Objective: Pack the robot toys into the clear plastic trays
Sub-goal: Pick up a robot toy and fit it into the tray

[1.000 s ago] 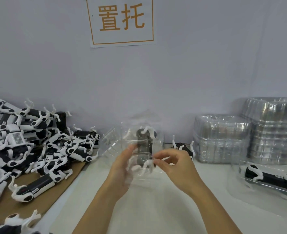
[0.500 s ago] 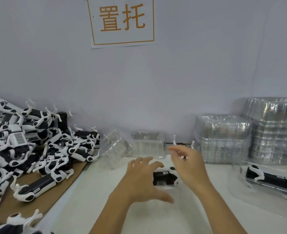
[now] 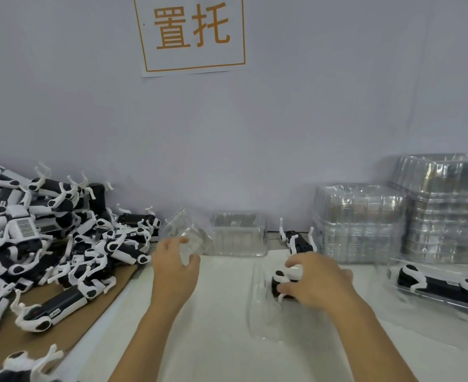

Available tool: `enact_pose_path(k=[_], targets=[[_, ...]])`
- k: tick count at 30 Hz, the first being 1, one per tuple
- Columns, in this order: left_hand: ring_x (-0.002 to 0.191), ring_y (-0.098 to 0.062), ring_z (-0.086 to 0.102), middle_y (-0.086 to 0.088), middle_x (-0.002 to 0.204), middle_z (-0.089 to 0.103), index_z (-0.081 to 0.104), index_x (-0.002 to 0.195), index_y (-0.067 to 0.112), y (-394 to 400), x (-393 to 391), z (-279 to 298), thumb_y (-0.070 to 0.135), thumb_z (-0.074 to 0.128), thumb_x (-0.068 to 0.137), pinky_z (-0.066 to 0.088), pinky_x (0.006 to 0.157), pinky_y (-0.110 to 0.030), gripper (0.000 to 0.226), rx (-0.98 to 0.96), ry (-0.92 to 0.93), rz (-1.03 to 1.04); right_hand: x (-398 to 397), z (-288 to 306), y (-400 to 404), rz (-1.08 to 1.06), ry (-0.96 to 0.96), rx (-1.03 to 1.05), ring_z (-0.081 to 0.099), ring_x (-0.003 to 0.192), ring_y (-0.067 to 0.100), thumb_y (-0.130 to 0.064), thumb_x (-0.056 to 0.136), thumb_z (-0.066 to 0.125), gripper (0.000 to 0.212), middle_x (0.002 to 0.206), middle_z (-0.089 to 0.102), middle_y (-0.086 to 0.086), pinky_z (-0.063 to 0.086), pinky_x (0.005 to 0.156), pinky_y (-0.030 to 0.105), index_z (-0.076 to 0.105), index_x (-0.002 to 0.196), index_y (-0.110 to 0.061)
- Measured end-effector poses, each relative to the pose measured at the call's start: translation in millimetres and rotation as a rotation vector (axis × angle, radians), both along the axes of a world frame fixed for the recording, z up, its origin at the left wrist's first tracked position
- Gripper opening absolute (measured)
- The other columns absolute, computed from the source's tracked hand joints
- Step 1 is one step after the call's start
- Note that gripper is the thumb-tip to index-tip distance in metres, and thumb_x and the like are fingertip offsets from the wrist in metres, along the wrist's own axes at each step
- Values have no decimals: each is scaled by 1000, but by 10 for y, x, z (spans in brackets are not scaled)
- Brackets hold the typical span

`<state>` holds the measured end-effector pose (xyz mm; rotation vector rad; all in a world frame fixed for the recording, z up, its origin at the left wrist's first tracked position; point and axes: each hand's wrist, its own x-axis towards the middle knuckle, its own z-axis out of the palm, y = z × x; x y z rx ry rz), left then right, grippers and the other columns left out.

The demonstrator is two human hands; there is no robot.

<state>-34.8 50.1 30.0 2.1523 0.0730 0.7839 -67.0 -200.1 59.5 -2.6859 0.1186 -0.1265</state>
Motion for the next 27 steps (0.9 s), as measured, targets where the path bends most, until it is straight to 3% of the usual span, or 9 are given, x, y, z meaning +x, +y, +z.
enact_pose_path(k=[4, 6, 8, 10, 12, 14, 17, 21, 27], targets=[[152, -23, 5, -8, 164, 15, 21, 155, 8, 76, 176, -74, 12, 57, 95, 7, 124, -38, 70, 79, 68, -77, 11, 20, 64, -102, -214, -143, 47, 117, 25, -18, 85, 57, 45, 121, 58, -3, 33, 95, 38, 56, 128, -34], [153, -21, -4, -5, 166, 4, 9, 158, 9, 105, 247, -149, 12, 56, 96, 1, 124, -37, 77, 92, 114, -126, -12, -47, 308, 82, -340, -54, 43, 122, 22, -25, 92, 52, 43, 129, 54, -6, 31, 100, 38, 53, 133, -36], [152, -16, -6, 0, 166, -1, 6, 158, 13, 150, 302, -232, 12, 60, 94, 2, 123, -36, 84, 132, 139, -156, -56, -187, 592, 269, -284, -63, 37, 129, 19, -44, 95, 49, 42, 136, 49, -10, 21, 106, 44, 48, 137, -39], [152, -21, 3, -2, 166, 6, 9, 158, 13, 219, 361, -272, 15, 64, 92, 12, 121, -41, 86, 196, 158, -102, -65, -341, 741, 342, -163, -212, 38, 128, 22, -41, 95, 52, 41, 133, 50, -5, 15, 107, 47, 50, 136, -37], [145, -31, 21, -7, 159, 26, 15, 157, 14, 285, 405, -259, 22, 65, 92, 23, 115, -46, 82, 234, 198, 13, -15, -414, 721, 337, -156, -302, 43, 124, 22, -20, 90, 58, 45, 127, 54, -2, 14, 108, 45, 54, 132, -34], [132, -32, 33, -10, 141, 42, 32, 152, 17, 309, 415, -241, 28, 65, 93, 30, 108, -45, 69, 256, 229, 75, 35, -403, 608, 293, -204, -237, 46, 121, 19, -5, 83, 58, 57, 126, 54, -4, 17, 108, 38, 54, 132, -34], [122, -28, 37, -5, 122, 51, 59, 126, 24, 244, 351, -255, 33, 67, 92, 37, 99, -44, 36, 262, 243, 104, 102, -345, 403, 211, -240, -48, 49, 114, 17, 5, 82, 52, 63, 125, 55, -8, 22, 93, 26, 57, 130, -36], [115, -26, 46, -1, 115, 59, 65, 114, 22, 163, 278, -283, 27, 65, 94, 37, 91, -43, 20, 360, 111, 141, 149, -315, 81, 102, -225, 0, 49, 100, 13, 4, 82, 52, 59, 89, 50, -17, 21, 95, 27, 61, 121, -41], [91, -25, 57, 0, 93, 63, 68, 111, 5, 106, 262, -138, 10, 65, 94, 42, 83, -30, 18, 110, -100, 39, 225, -248, -434, -197, -228, 78, 55, 115, 11, 4, 82, 54, 55, 109, 66, -15, 16, 112, 37, 66, 111, -40]])
